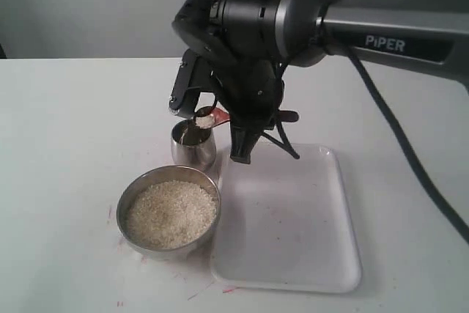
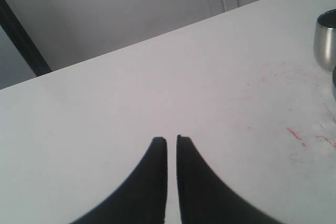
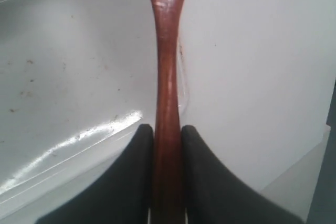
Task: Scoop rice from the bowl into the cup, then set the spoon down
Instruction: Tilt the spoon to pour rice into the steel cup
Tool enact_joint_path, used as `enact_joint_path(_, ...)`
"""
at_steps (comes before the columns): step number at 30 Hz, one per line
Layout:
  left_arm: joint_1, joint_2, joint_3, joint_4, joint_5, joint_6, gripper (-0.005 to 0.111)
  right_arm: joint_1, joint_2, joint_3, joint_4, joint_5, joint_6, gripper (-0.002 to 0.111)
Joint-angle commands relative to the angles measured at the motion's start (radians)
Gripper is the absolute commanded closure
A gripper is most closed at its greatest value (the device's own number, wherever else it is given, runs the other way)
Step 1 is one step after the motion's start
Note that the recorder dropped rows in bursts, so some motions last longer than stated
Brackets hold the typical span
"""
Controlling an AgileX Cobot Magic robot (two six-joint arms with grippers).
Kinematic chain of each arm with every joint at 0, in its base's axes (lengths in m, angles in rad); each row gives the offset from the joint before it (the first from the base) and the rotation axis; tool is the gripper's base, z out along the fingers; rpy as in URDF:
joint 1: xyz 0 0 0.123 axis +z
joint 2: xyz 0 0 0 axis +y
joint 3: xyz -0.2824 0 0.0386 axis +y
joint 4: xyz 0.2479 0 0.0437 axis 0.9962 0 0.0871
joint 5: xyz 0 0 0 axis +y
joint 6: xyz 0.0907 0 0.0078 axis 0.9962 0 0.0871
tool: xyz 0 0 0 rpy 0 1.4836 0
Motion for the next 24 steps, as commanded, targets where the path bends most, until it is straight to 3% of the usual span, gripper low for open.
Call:
enact_joint_path(1, -0.001, -0.001, -0.006, -0.011, -0.006, -0.001, 0.092, 0.031, 0.011, -0.005, -0.081, 0.003, 0.025, 0.108)
enact_joint_path(24, -0.001, -0.001, -0.006, -0.011, -0.006, -0.001, 0.092, 0.078, 0.025, -0.005, -0.278, 0.003, 0.049, 0.108)
